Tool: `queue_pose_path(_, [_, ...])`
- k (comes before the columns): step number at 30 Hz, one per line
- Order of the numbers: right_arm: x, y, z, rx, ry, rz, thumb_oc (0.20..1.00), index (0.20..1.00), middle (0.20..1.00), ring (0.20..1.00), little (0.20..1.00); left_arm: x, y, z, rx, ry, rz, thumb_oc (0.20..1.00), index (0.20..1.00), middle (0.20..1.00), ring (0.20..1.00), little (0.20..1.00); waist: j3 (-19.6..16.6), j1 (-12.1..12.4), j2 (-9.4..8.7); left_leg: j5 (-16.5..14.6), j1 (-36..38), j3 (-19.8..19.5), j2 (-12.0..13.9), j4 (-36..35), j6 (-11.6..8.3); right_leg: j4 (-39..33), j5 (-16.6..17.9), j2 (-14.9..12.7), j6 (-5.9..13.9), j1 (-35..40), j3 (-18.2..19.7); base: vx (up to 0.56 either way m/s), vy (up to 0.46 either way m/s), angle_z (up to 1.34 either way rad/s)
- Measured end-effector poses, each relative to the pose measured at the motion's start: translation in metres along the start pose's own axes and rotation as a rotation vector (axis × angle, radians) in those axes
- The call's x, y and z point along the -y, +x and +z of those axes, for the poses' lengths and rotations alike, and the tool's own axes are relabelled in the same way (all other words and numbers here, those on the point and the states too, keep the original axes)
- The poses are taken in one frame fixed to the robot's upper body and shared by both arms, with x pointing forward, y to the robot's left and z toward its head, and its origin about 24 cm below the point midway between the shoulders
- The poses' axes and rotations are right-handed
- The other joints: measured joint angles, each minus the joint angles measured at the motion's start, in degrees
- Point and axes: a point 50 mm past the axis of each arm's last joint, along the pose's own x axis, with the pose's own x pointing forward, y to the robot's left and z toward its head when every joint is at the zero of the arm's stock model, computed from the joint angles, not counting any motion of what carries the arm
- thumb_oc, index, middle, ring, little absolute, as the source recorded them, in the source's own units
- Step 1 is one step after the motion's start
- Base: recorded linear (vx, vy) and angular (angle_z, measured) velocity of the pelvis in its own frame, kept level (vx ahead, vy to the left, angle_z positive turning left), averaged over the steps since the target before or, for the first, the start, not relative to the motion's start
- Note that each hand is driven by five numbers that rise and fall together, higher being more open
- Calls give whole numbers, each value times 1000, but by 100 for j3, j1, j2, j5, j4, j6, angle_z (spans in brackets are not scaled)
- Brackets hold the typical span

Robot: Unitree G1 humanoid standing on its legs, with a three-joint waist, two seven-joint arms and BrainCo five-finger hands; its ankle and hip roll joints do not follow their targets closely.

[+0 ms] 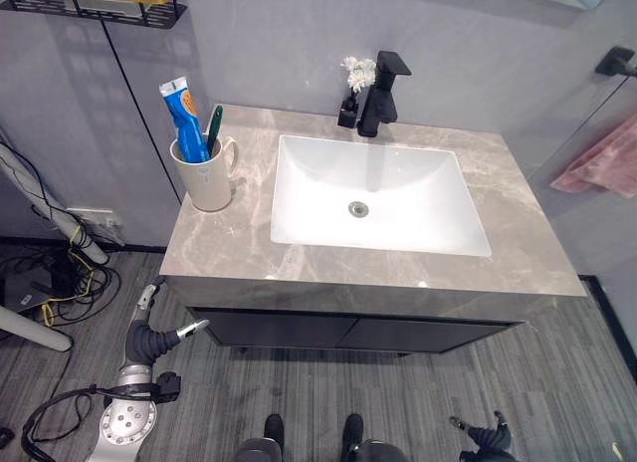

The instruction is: Put brush and paste in cup on sink, flatten towel.

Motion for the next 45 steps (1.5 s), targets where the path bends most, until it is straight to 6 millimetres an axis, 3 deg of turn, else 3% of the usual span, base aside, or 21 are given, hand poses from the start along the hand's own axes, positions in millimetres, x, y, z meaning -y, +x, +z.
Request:
queue_pose_path(7, [-12,-6,-22,-110,-18,109,1000,1000,1000,1000,1000,3,-2,-10,-49,-4,2,1000,1000,1000,1000,1000,-83,19,204,25,116,-99,116,23,-118,-713,267,204,-147,505,61,108,-51,5])
queue_pose_path(13, [-27,-15,-37,-204,-71,245,1000,1000,1000,1000,1000,11,-3,-17,-89,-11,-61,1000,1000,1000,1000,1000,-351,62,353,18,94,-321,155,56,-199,-1075,330,262,-169,779,-138,77,-89,21])
queue_pose_path(14, [-32,-17,-37,-197,-146,294,1000,1000,1000,1000,1000,14,0,-14,-74,-12,-96,1000,1000,1000,1000,1000,-363,38,374,6,31,-473,149,137,-218,-1075,285,252,-191,812,-313,30,-79,43])
queue_pose_path(16, [-36,-16,-31,-160,-182,333,1000,1000,1000,1000,1000,28,1,-9,-53,-26,-179,1000,1000,1000,1000,1000,-344,94,446,8,-33,-566,153,210,-242,-1073,270,258,-198,822,-374,0,-75,31])
queue_pose_path(18, [-45,-10,-3,-49,-258,370,1000,1000,1000,1000,1000,52,1,-2,-25,-53,-290,1000,1000,1000,1000,1000,-206,129,600,-225,-353,-614,200,780,-566,-883,199,278,-310,650,-347,-3,-28,3])
queue_pose_path(21, [-39,-7,0,-37,-274,357,1000,1000,1000,1000,1000,56,12,9,24,-63,-295,1000,1000,1000,1000,1000,-93,136,694,-235,-588,-663,305,1040,-592,-809,178,285,-350,619,-380,18,104,14])
queue_pose_path(22, [-34,-4,0,-46,-275,340,1000,1000,1000,1000,1000,57,21,18,63,-81,-286,1000,1000,1000,1000,1000,24,112,662,-221,-762,-546,341,1136,-625,-829,181,208,-526,554,-470,102,160,29])
queue_pose_path(25, [-38,-5,2,-46,-274,341,1000,1000,1000,1000,1000,55,29,20,74,-77,-267,1000,1000,1000,1000,1000,157,111,411,-247,-902,-763,524,1211,-614,-813,172,-11,-592,477,-362,90,134,0])
queue_pose_path(27, [-37,-6,0,-47,-273,332,1000,1000,1000,1000,1000,57,29,19,66,-85,-254,1000,1000,1000,1000,1000,195,-33,307,-201,-870,-804,914,1224,-697,-829,166,-135,-545,493,-338,92,147,-8])
queue_pose_path(29, [-30,-4,-6,-72,-283,314,1000,1000,1000,1000,1000,57,27,19,70,-96,-249,1000,1000,1000,1000,1000,104,-32,481,-167,-633,-1081,1038,977,-747,-824,204,-94,-425,506,-283,123,188,-23])
queue_pose_path(30, [-19,-3,-19,-111,-297,292,1000,1000,1000,1000,1000,61,25,21,72,-125,-250,1000,1000,1000,1000,1000,-81,-59,762,-171,-287,-1035,1055,580,-781,-862,259,-4,-218,548,-212,161,266,-23])
queue_pose_path(31, [-20,-6,-25,-138,-300,299,1000,1000,1000,1000,1000,61,25,21,70,-125,-253,1000,1000,1000,1000,1000,-101,-35,692,-87,-164,-1013,940,404,-838,-917,324,-100,-128,643,-138,114,184,-9])
queue_pose_path(34, [-30,-14,-34,-177,-305,324,1000,1000,1000,1000,1000,52,21,21,78,-85,-271,1000,1000,1000,1000,1000,-342,-14,423,-2,133,-866,497,10,-610,-1069,417,-488,-52,731,127,81,146,-10])
queue_pose_path(37, [-41,-17,-28,-155,-288,353,1000,1000,1000,1000,1000,37,19,17,63,-56,-244,1000,1000,1000,1000,1000,-530,28,277,-68,253,-643,360,13,-492,-1067,500,-609,15,728,291,45,77,-30])
queue_pose_path(40, [-55,-21,-17,-112,-264,398,1000,1000,1000,1000,1000,32,19,15,47,-84,-221,1000,1000,1000,1000,1000,-614,12,290,-100,318,-588,345,14,-481,-1054,493,-615,52,747,280,33,61,-14])
queue_pose_path(43, [-55,-18,-13,-105,-268,400,1000,1000,1000,1000,1000,30,20,16,45,-119,-215,1000,1000,1000,1000,1000,-699,11,330,-100,328,-566,343,14,-483,-1072,511,-598,225,746,305,42,42,-5])
queue_pose_path(45, [-49,-16,-16,-114,-291,389,1000,1000,1000,1000,1000,30,21,18,50,-137,-228,1000,1000,1000,1000,1000,-821,-4,477,-98,333,-565,429,13,-542,-1081,498,-517,248,748,307,42,13,-2])
